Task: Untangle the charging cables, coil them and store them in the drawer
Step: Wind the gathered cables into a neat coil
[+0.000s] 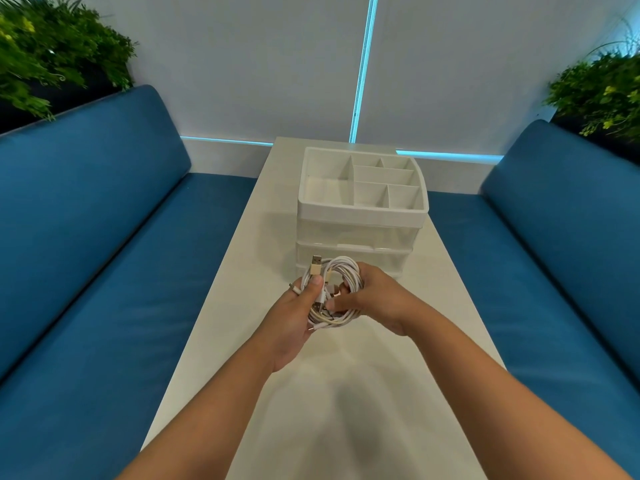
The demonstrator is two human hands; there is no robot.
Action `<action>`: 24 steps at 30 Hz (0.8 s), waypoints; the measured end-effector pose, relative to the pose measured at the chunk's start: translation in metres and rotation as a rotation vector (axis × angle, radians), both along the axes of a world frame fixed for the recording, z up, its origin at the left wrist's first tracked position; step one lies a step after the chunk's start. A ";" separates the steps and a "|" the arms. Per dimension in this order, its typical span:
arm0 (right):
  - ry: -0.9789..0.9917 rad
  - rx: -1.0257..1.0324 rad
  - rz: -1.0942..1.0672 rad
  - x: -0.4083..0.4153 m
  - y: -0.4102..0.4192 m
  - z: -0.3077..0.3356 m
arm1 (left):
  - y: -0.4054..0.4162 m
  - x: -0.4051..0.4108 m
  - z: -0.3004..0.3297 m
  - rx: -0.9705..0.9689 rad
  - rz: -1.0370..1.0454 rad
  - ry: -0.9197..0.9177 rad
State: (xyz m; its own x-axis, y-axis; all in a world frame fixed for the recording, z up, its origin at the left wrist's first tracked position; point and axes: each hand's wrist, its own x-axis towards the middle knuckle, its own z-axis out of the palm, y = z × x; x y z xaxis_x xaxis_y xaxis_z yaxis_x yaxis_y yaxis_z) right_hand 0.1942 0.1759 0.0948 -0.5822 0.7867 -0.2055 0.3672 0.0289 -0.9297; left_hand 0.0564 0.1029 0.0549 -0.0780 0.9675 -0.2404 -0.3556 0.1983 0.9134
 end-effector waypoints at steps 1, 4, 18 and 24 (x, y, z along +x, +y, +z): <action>-0.015 0.031 -0.027 -0.001 -0.001 0.000 | 0.000 0.001 0.000 -0.001 -0.002 0.001; -0.053 0.088 -0.083 -0.005 -0.004 -0.001 | -0.002 0.002 0.000 0.010 0.010 0.009; 0.016 -0.008 -0.048 -0.004 -0.007 0.007 | -0.005 0.002 0.005 0.056 0.044 0.018; 0.023 0.052 -0.141 -0.007 -0.012 0.005 | -0.004 0.004 0.007 0.061 0.047 -0.006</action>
State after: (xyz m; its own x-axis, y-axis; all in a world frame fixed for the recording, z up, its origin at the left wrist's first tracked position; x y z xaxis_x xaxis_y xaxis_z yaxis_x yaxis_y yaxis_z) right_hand 0.1874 0.1641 0.0996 -0.4693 0.8702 -0.1500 0.3495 0.0271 -0.9366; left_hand 0.0604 0.0986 0.0617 -0.1220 0.9757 -0.1818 -0.3688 0.1255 0.9210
